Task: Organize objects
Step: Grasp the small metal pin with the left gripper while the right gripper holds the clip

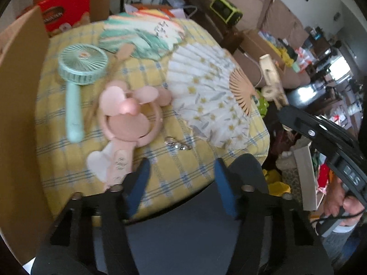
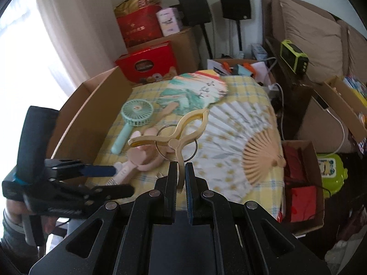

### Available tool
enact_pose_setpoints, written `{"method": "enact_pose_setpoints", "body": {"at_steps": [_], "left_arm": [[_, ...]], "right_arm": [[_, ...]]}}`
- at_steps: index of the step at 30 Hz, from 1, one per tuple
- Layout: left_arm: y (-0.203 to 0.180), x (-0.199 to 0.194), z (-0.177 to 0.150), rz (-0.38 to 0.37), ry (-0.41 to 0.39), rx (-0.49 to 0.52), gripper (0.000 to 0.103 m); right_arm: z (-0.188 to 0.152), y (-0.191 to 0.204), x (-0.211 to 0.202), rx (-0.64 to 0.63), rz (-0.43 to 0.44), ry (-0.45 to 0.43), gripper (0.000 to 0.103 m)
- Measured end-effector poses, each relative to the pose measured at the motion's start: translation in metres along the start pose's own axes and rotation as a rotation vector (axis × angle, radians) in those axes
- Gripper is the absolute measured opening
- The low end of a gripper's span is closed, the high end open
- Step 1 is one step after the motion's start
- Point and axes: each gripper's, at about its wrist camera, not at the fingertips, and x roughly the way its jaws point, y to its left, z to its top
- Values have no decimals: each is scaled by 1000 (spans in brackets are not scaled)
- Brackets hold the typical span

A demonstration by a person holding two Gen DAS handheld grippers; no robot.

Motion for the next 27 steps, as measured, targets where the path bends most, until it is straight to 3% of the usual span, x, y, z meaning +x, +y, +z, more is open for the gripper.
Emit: {"method": "enact_pose_setpoints", "body": {"at_steps": [3,8,24,27], "left_arm": [[-5,15,6,-6,27,-5,36],[-8,33,12,-37,64,-46,33],[-5,56,16,82,50,-89,31],[-5,56,15,112,36,-72,20]], "right_arm": [[-5,-11,-4,21,-8,-4,6],[-10,-23,-12,51,-17,-17,6],[-15,-29,-12,61,-10,-13,6],[-15,-28,-11,64,-10,-11,6]]}}
